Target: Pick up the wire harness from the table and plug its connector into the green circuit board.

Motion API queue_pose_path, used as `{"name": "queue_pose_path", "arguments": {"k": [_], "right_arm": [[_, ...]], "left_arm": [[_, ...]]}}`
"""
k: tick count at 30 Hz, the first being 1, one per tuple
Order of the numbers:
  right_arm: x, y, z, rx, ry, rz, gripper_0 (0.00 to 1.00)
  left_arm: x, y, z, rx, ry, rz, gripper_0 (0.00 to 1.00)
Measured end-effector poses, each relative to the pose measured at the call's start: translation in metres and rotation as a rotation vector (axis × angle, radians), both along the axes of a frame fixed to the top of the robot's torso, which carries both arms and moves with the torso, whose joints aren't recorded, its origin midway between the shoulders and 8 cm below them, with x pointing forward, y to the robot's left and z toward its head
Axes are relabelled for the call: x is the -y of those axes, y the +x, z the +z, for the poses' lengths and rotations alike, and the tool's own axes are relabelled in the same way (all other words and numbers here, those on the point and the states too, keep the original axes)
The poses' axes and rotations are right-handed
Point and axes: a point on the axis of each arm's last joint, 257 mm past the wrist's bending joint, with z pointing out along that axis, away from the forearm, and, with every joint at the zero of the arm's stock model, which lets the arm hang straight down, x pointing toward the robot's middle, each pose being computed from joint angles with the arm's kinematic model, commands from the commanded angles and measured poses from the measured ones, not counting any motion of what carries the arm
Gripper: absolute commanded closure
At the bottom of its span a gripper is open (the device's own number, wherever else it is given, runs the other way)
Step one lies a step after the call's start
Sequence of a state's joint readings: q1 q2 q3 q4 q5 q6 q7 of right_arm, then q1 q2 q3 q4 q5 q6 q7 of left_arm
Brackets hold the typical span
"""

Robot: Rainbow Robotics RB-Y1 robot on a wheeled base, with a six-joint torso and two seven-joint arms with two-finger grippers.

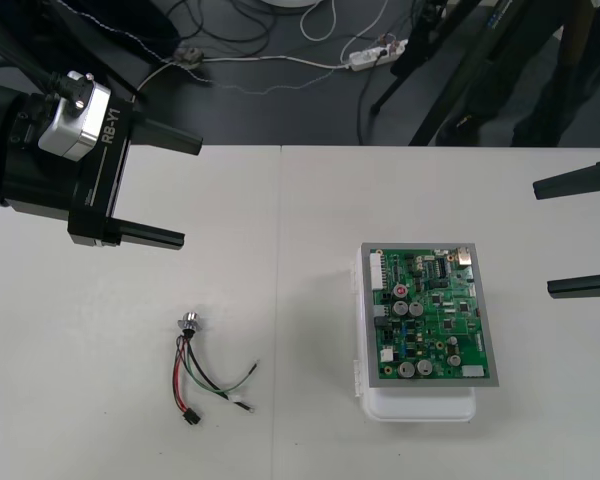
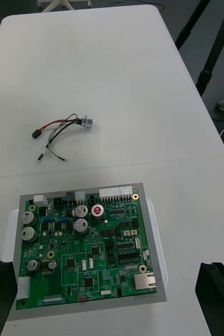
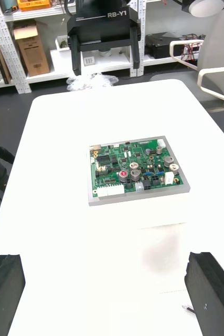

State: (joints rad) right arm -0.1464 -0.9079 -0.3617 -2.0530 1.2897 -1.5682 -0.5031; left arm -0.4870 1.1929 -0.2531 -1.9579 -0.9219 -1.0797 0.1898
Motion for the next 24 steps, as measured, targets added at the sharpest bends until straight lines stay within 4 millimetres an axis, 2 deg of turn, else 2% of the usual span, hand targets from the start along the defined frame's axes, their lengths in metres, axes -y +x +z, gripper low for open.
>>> {"name": "queue_pose_path", "arguments": {"k": [24], "right_arm": [[0.0000,0.0000,0.0000,0.000,0.000,0.000,0.00]], "left_arm": [[0.0000,0.0000,0.0000,0.000,0.000,0.000,0.10]]}}
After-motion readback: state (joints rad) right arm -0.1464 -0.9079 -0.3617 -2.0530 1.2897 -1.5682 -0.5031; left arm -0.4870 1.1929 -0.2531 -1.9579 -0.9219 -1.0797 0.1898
